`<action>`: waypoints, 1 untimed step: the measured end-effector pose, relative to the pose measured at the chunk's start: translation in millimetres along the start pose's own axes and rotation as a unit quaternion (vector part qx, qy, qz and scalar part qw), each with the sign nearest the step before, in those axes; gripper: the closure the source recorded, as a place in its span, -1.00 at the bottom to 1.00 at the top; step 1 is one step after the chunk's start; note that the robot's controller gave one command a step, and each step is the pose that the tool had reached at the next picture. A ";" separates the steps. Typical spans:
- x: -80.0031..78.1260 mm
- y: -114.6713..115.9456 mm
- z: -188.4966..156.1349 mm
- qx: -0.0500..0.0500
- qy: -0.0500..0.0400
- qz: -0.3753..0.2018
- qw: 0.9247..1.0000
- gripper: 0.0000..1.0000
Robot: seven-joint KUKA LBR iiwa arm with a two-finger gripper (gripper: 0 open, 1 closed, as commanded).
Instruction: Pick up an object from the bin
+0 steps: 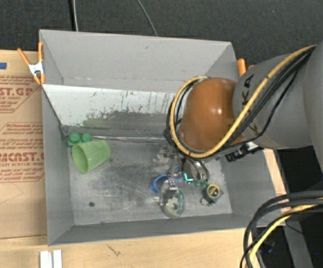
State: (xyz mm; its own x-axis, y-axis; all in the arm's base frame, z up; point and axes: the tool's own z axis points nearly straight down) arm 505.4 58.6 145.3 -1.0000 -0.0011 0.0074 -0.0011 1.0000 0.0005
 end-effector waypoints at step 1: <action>-40.0 -73.0 70.6 -0.003 -0.011 -0.019 1.000 -1.00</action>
Offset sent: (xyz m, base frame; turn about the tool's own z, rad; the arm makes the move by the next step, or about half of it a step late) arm 0.0336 -0.0740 -0.0753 -0.0438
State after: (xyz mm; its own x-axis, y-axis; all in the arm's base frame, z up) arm 544.9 -14.3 74.4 -0.9991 -0.0393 -0.0146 -0.0394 0.9992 0.0064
